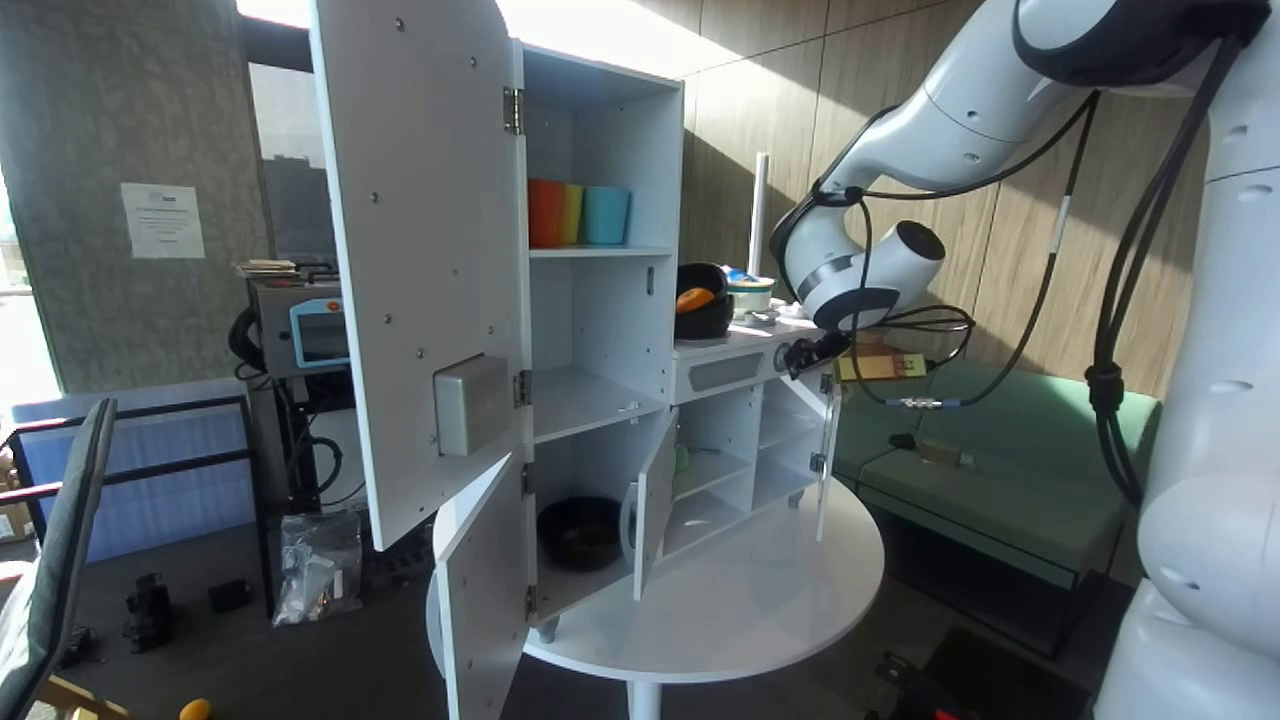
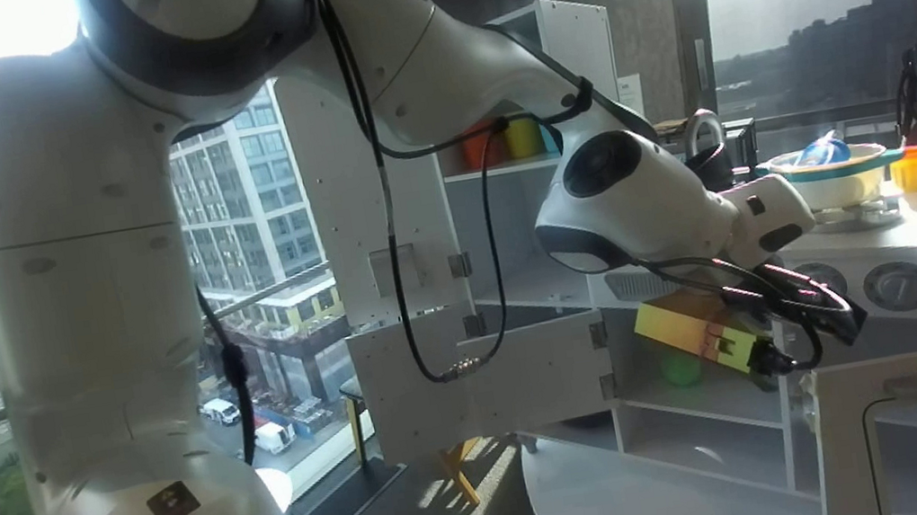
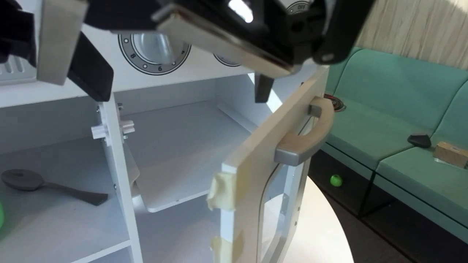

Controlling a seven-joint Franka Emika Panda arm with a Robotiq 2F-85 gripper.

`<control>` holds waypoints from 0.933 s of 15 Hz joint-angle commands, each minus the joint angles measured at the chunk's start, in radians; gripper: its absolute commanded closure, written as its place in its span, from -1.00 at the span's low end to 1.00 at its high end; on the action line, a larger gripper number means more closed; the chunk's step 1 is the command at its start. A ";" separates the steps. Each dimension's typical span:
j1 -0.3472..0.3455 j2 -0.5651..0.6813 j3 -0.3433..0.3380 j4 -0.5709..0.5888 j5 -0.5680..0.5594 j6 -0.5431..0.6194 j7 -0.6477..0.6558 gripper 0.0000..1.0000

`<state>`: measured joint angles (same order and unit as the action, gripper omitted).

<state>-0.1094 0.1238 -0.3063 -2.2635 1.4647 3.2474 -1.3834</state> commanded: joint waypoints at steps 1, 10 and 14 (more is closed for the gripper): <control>0.017 0.022 0.029 0.016 0.045 0.036 -0.050 -1.00; -0.004 0.149 0.025 0.081 0.056 0.053 -0.033 -1.00; -0.030 0.170 0.010 0.098 0.052 0.070 -0.030 -1.00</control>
<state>-0.1197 0.2711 -0.2882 -2.2024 1.4924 3.2849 -1.3982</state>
